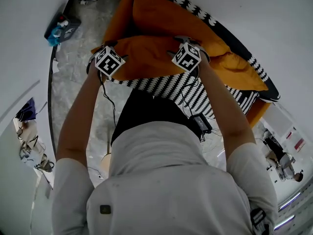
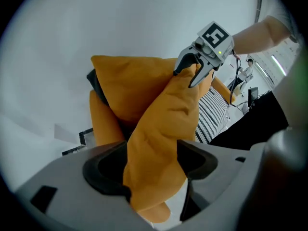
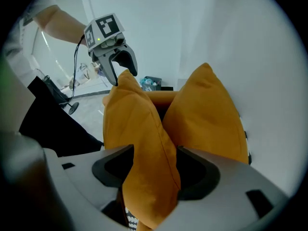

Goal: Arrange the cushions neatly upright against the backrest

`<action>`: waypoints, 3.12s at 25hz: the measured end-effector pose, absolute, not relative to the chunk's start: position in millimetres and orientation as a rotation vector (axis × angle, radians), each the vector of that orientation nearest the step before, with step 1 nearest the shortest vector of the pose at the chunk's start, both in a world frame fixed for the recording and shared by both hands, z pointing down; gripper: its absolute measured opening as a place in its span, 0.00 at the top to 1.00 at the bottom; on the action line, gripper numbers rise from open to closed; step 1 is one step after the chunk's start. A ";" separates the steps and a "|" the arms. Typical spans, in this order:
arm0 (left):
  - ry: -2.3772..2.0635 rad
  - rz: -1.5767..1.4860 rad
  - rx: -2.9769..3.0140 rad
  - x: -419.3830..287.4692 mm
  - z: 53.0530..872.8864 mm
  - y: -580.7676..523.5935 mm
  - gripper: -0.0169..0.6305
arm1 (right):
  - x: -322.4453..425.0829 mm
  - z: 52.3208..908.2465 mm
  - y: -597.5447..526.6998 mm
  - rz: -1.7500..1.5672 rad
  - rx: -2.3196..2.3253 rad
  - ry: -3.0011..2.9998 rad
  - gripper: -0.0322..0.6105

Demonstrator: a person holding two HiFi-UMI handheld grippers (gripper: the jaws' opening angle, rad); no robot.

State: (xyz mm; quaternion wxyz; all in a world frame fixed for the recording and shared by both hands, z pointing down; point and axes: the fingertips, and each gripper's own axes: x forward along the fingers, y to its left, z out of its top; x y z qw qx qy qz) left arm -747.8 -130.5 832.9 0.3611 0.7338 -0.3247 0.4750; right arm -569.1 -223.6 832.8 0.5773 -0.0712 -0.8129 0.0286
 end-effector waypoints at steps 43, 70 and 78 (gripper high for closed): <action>-1.019 1.119 1.786 -699.6 811.8 -19.6 0.91 | -519.8 779.6 -121.1 -0.047 -0.226 -1.981 0.87; -1.301 1.238 1.923 -624.5 632.4 -9.5 0.92 | -430.8 616.6 -95.9 -0.205 -0.050 -2.187 0.87; -1.222 1.274 2.033 -600.4 623.3 -37.1 0.92 | -400.0 606.9 -103.9 -0.161 0.071 -2.179 0.88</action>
